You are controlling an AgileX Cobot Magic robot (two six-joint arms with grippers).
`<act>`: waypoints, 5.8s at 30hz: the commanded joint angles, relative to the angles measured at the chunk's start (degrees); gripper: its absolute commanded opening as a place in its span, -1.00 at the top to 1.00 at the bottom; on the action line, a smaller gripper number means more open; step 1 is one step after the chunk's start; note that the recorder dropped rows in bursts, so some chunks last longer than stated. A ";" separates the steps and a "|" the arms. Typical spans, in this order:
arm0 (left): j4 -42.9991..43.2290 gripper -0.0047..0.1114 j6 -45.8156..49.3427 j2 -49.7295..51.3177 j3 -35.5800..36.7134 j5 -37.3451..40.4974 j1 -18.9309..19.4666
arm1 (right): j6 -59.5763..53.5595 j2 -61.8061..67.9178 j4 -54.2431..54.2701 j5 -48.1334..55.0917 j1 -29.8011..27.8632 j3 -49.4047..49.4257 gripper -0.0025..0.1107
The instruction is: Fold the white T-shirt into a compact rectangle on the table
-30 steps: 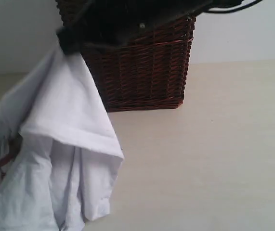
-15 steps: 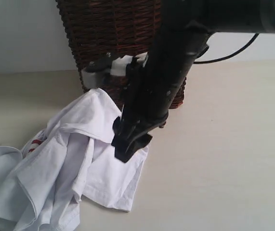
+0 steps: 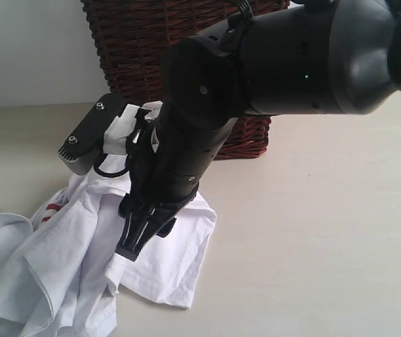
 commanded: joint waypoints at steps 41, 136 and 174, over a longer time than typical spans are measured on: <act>-8.80 0.02 -11.46 68.88 -20.90 -25.01 -26.62 | 2.61 -7.02 0.35 8.44 -13.35 5.98 0.09; -0.42 -0.05 -18.06 75.97 -23.21 -12.60 -53.46 | 2.17 -22.75 3.29 12.26 -13.75 2.92 0.10; 4.00 0.09 -18.32 78.36 -28.08 -8.18 -58.62 | 2.17 -22.85 3.28 14.10 -13.75 2.92 0.10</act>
